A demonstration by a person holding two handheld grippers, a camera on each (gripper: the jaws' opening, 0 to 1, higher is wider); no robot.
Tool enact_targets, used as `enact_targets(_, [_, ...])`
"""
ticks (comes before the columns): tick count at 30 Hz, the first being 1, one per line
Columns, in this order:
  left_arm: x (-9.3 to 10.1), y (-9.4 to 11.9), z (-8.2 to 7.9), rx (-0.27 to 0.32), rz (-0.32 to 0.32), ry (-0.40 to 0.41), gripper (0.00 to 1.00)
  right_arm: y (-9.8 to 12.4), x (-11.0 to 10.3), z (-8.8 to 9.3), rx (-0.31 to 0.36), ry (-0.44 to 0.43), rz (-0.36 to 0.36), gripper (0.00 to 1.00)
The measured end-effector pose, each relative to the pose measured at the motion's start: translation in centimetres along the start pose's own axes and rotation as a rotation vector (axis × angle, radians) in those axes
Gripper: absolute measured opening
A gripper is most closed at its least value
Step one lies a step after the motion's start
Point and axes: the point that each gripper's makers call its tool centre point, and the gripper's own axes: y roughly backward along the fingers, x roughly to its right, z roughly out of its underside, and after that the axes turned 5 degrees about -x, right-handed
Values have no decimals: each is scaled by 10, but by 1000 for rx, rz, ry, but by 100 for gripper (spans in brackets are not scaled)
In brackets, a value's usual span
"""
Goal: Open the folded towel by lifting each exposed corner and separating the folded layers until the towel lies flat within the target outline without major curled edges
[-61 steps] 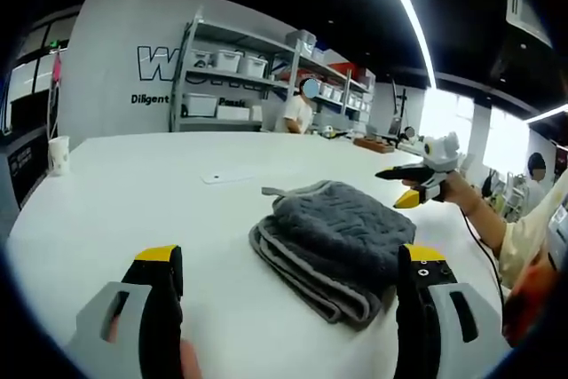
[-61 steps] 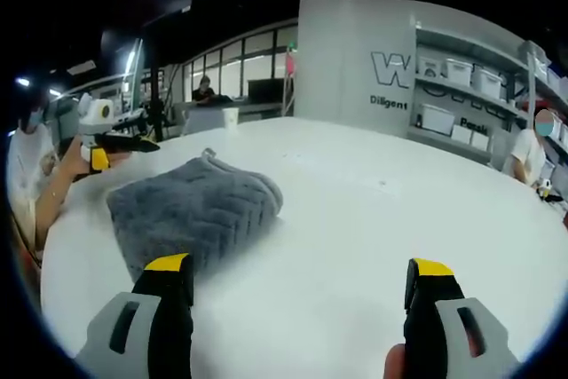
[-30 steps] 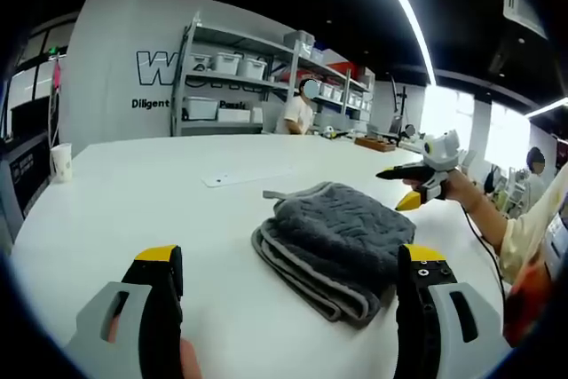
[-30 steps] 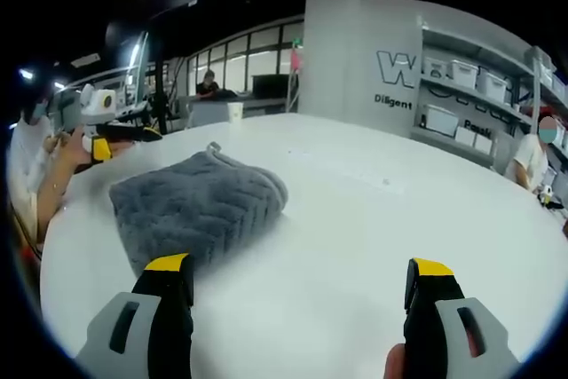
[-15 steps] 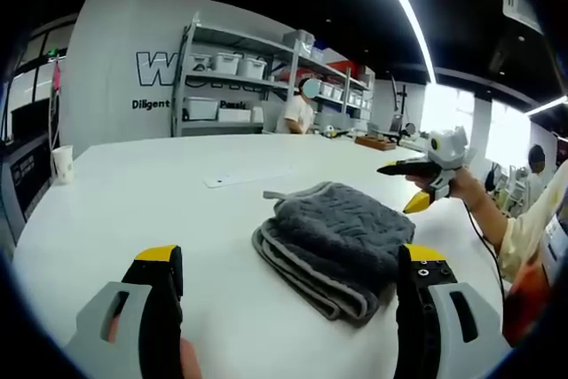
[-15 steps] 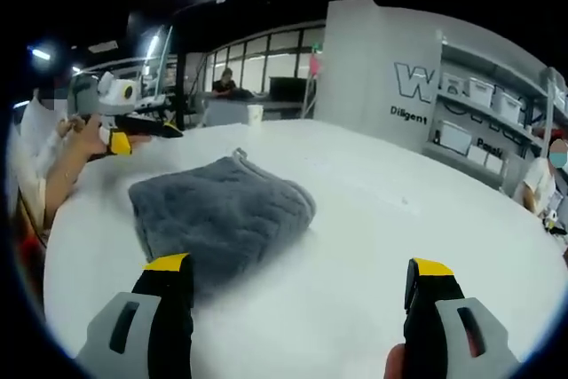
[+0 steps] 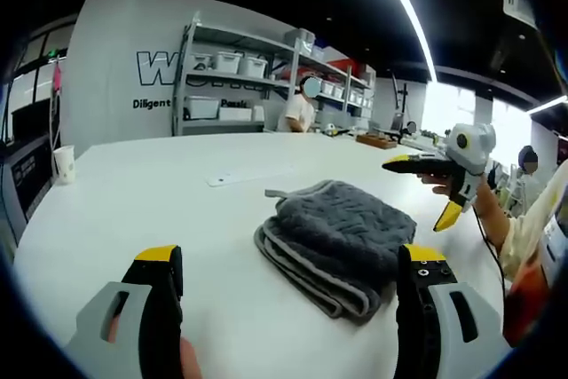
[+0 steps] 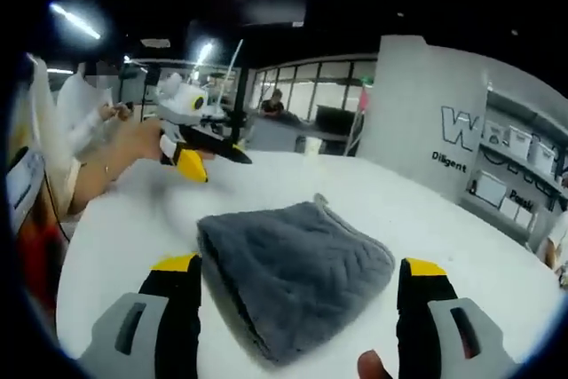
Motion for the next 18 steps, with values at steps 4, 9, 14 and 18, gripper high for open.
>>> enact_targets(4, [-1,-1,2,-6,-3,2,99,-5,-22,-9,35,10,-54,82])
enact_targets(9, [-2,-1,3,-13,-6,5,99,-16,-38,-7,23,54,-46,81])
enact_targets(14, [-1,-1,4,-16,-4,6,99,-28,-48,2,-24,189,-1,74])
enact_targets(18, [-2,0,4,-17,-5,5,99,-36,-57,11,-59,236,-3,73])
